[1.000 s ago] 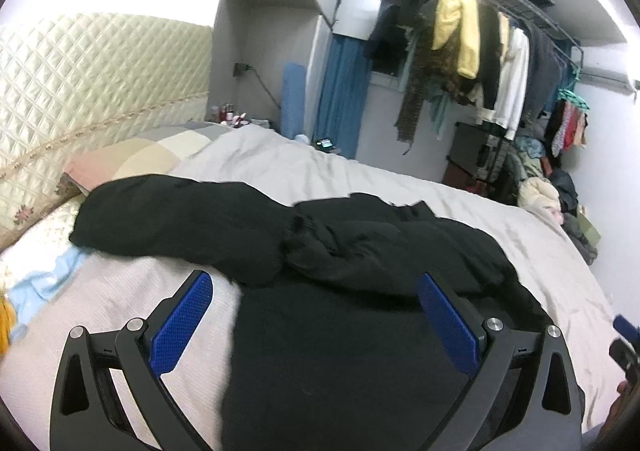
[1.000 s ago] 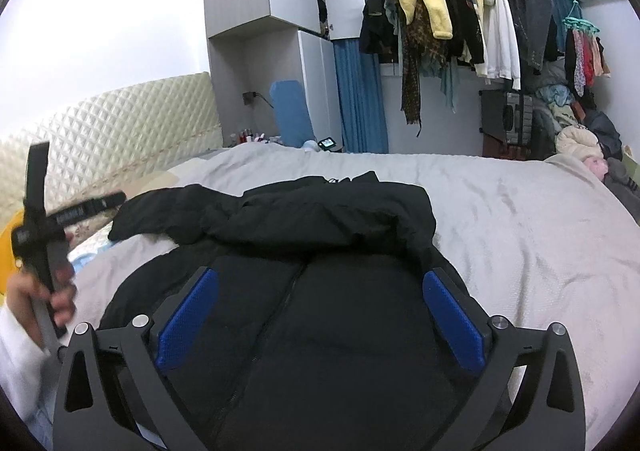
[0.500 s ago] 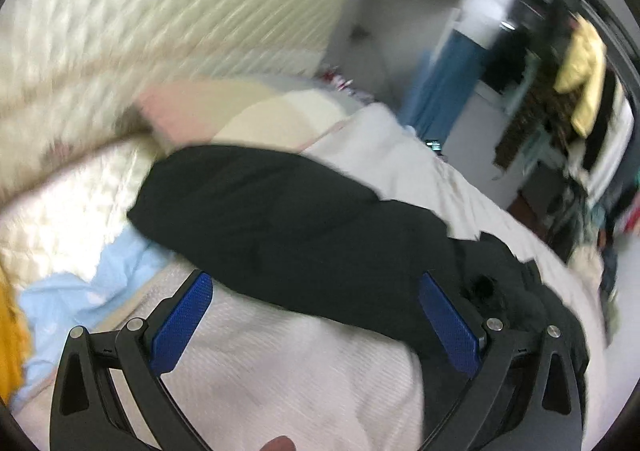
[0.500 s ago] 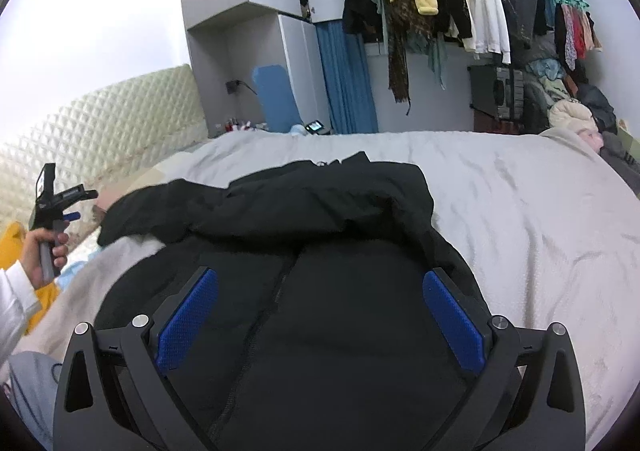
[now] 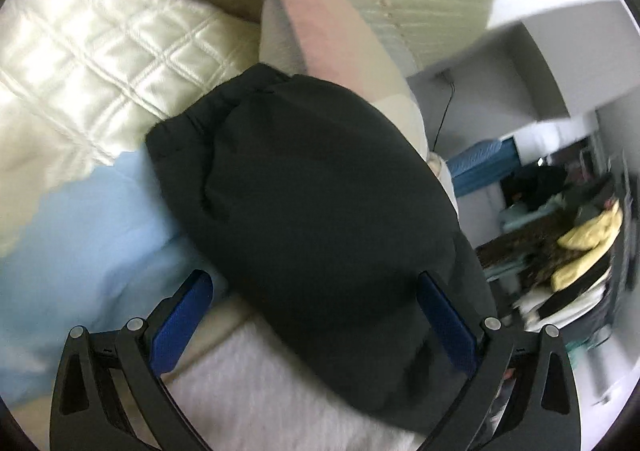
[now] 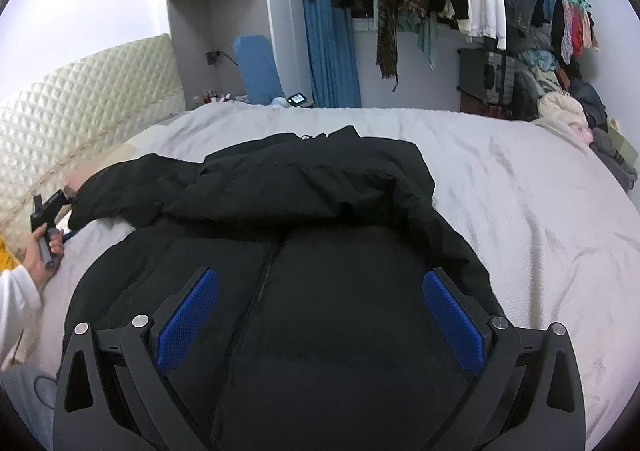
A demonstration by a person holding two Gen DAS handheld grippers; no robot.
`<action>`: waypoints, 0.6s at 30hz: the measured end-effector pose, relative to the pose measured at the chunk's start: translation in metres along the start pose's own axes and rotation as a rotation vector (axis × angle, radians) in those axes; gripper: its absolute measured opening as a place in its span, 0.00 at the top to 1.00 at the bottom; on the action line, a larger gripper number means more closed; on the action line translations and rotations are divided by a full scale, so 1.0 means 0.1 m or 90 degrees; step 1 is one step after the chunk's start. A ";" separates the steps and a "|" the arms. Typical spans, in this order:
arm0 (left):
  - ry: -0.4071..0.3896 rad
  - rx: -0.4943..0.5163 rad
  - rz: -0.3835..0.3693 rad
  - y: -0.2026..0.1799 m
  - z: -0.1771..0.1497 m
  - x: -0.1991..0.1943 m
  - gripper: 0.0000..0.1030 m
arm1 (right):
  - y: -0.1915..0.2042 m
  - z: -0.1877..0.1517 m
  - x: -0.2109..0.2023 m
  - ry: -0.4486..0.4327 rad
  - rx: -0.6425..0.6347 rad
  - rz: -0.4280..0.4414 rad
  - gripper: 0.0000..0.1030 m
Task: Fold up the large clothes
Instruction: 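Grasp the other sleeve cuff with the left tool, then lift the sleeve with the left tool and carry it over the jacket body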
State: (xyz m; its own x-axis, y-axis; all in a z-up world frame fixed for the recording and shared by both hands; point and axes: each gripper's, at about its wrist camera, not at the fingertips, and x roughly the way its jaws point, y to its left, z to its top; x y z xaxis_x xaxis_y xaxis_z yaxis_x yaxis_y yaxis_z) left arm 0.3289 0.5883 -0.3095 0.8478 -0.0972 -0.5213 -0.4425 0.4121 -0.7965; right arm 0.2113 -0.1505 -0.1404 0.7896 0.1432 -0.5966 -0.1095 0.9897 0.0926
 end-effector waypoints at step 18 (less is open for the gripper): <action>-0.082 -0.030 -0.009 -0.09 0.36 0.30 0.70 | 0.21 0.12 0.28 0.026 -0.003 -0.015 0.00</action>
State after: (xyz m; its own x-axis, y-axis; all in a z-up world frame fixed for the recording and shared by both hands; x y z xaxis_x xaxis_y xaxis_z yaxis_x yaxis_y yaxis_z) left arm 0.3692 0.6142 -0.3072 0.8832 0.0164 -0.4687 -0.4411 0.3683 -0.8184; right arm 0.2383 -0.1258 -0.1451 0.7669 0.1199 -0.6305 -0.0936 0.9928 0.0750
